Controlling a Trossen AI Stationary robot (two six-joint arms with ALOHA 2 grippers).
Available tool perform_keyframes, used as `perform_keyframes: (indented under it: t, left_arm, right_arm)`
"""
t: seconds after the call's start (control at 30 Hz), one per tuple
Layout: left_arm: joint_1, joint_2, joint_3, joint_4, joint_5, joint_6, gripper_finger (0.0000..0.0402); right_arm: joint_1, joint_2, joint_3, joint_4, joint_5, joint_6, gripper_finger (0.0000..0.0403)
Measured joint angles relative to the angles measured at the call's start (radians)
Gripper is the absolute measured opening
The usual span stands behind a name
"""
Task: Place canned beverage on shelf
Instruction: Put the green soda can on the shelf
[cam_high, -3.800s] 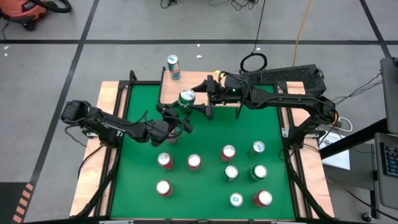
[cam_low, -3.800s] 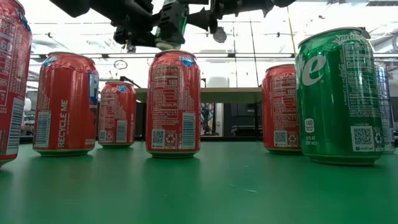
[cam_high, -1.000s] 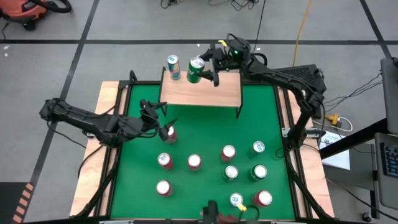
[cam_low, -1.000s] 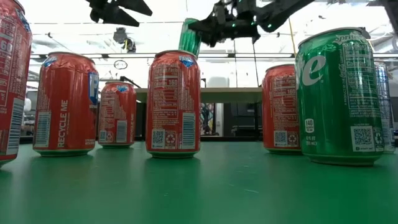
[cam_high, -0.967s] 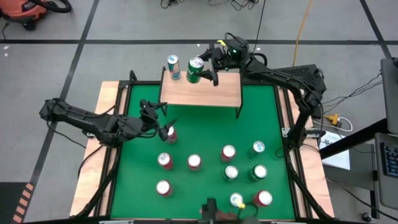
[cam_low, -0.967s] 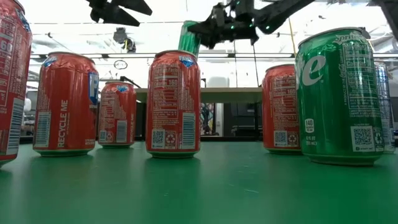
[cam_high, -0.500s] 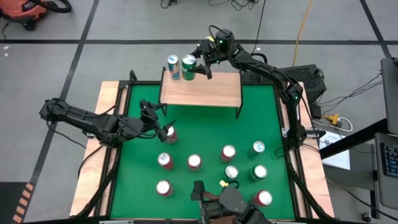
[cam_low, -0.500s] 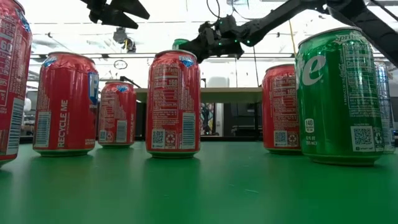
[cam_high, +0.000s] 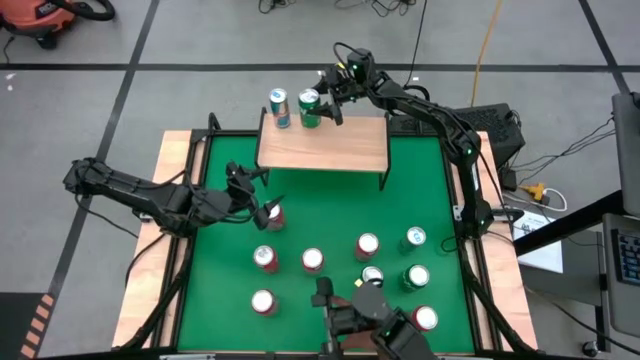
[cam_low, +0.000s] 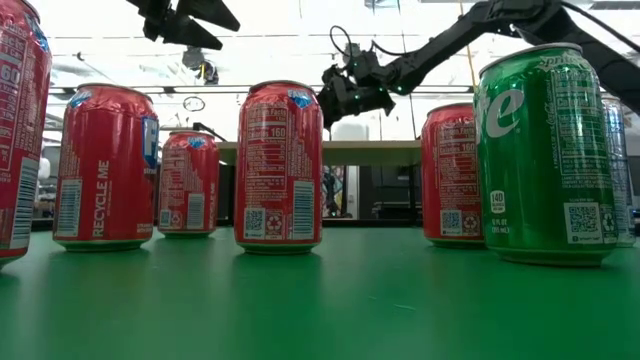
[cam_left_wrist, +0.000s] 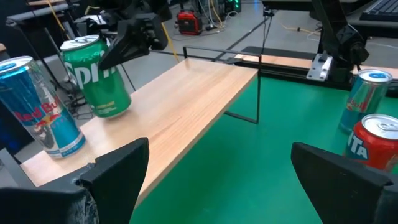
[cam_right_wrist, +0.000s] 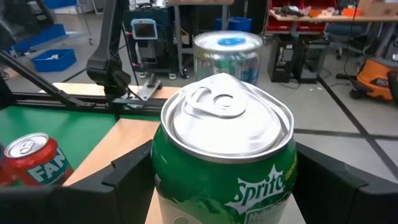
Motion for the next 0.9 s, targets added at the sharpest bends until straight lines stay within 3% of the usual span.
perform_keyframes:
  t: [0.3,0.9]
  left_arm:
    - [0.0,0.0,0.0,0.0,0.0,0.0,0.0392]
    - [0.0,0.0,0.0,0.0,0.0,0.001,0.0392]
  right_arm:
    - [0.006,-0.001,0.0,-0.054,-0.002,-0.091,0.0295]
    - [0.007,-0.001,0.0,-0.059,0.008,-0.117,0.0304]
